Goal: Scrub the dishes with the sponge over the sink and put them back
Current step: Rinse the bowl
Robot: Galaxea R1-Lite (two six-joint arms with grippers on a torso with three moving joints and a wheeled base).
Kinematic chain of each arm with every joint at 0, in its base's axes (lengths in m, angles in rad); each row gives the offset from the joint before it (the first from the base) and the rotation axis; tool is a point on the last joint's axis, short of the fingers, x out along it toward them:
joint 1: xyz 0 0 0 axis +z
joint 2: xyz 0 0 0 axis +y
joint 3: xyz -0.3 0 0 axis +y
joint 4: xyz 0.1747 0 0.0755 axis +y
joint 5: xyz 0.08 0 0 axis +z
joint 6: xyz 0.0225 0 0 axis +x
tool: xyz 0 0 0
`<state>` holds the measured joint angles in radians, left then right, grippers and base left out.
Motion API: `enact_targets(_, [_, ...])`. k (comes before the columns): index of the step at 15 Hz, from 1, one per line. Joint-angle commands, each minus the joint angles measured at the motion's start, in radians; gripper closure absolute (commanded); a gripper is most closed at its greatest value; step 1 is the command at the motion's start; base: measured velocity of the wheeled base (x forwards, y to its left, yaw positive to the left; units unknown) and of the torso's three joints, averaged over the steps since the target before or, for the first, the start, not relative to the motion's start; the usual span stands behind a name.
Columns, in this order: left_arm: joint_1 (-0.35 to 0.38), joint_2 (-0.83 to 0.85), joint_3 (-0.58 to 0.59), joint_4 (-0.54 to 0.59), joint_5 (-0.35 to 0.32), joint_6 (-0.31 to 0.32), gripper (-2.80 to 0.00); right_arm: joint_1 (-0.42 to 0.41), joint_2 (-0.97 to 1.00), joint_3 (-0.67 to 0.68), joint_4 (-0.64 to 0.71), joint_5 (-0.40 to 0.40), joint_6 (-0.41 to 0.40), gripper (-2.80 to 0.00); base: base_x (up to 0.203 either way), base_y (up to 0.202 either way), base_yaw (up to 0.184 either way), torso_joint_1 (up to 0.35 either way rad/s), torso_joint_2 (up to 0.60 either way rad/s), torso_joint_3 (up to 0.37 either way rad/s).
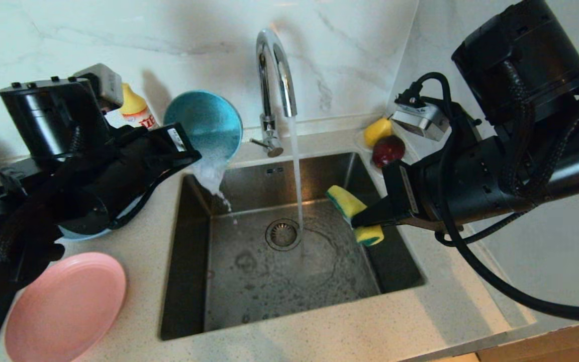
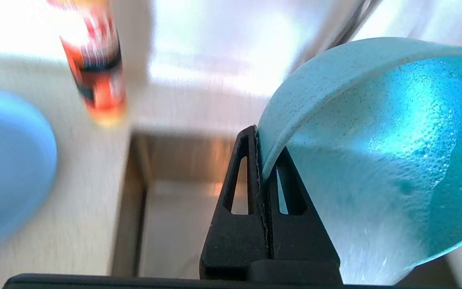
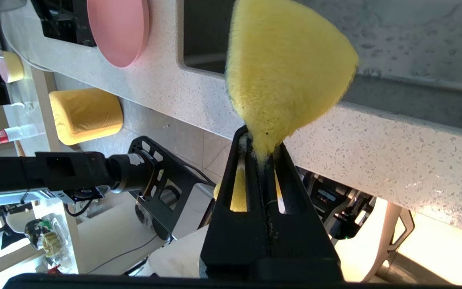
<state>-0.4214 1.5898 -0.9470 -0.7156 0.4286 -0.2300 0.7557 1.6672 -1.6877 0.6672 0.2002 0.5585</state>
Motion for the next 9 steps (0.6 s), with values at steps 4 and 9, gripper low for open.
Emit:
enact_targets(4, [0.01, -0.012, 0.042, -0.28, -0.061, 0.145, 0.0, 0.001, 0.002, 0.003, 0.003, 0.005, 0.003, 0.0, 0.0, 0.0, 0.0, 0.0, 0.0, 0.0])
enact_targets(9, [0.01, -0.056, 0.064, -0.403, -0.121, 0.214, 0.0, 0.004, -0.001, 0.002, 0.003, 0.002, 0.004, 0.0, 0.0, 0.0, 0.0, 0.0, 0.0, 0.0])
